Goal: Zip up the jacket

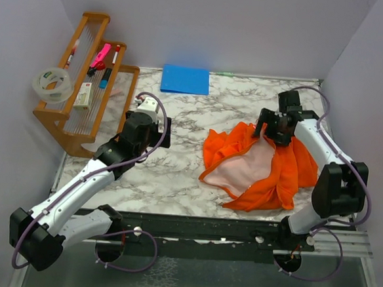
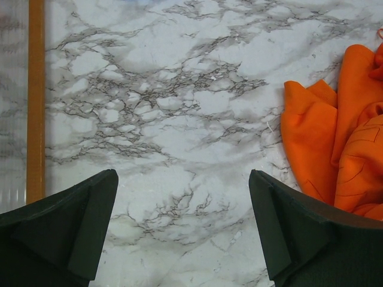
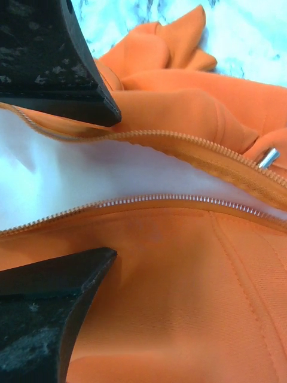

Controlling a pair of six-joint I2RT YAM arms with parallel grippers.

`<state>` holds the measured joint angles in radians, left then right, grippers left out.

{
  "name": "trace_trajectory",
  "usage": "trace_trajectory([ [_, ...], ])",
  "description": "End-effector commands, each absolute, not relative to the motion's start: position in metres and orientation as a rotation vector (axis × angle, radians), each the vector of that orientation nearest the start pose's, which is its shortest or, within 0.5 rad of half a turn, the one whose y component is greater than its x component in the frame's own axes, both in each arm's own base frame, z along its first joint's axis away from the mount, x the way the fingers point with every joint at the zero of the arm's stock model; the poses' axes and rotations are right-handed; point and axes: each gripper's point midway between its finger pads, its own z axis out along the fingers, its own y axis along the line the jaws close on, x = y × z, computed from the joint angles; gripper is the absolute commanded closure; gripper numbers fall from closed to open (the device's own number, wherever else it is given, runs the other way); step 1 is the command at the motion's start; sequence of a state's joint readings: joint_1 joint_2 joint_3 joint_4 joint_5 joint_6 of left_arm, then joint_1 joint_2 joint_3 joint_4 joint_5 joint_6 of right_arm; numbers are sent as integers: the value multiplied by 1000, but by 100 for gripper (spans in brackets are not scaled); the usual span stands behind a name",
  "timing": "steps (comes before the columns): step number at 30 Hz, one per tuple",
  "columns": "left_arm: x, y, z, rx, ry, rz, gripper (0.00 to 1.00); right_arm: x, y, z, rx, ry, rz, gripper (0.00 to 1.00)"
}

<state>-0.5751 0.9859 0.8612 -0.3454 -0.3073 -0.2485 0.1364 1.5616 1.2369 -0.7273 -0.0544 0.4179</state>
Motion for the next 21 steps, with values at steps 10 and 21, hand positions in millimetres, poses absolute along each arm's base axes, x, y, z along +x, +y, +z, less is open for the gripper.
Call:
trace_trajectory([
  [10, 300, -139, 214, 147, 2024, -228, 1, 357, 88, 87, 205, 2735, 206, 73],
  [21, 305, -136, 212, 120, 2033, -247, 1, 406, 113, 212, 149, 2311, 429, 100],
])
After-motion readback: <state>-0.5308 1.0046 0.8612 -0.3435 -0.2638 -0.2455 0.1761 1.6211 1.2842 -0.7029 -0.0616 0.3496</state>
